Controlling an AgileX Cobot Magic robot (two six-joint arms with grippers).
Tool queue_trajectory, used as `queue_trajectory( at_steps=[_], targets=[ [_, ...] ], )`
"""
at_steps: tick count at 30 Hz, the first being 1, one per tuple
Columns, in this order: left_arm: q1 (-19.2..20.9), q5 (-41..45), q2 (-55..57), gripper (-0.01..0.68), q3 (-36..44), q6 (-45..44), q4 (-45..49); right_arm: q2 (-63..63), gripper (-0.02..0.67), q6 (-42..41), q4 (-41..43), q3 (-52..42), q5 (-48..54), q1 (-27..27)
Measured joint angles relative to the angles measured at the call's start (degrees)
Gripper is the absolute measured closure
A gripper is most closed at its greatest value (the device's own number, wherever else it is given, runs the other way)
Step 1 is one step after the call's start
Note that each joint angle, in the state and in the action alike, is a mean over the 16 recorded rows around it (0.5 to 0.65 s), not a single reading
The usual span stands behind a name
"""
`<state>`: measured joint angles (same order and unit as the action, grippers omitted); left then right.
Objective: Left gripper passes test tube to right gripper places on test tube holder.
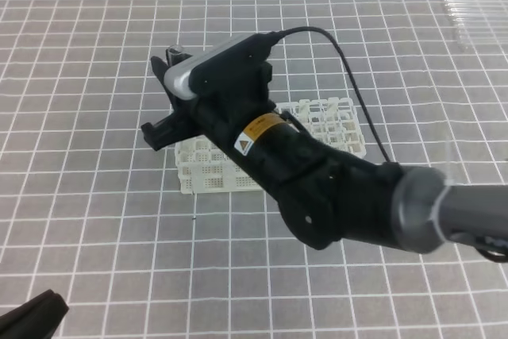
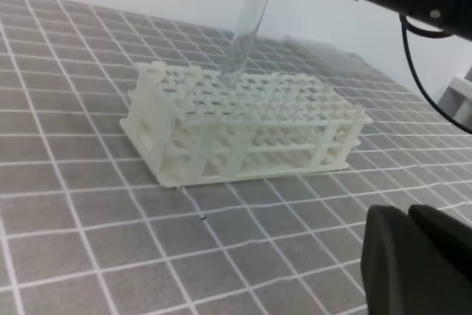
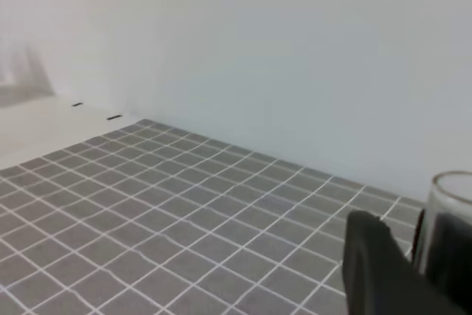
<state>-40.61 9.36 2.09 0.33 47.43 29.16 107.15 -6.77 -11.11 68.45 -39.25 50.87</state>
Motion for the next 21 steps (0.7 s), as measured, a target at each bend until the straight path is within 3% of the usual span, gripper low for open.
queue_trajectory(
  at_steps=[21],
  targets=[
    [0.0, 3.77, 0.03, 0.673, 0.04, -0.03, -0.01, 5.54, 0.565, 0.04, 0.03, 2.94, 0.21, -0.17]
  ],
)
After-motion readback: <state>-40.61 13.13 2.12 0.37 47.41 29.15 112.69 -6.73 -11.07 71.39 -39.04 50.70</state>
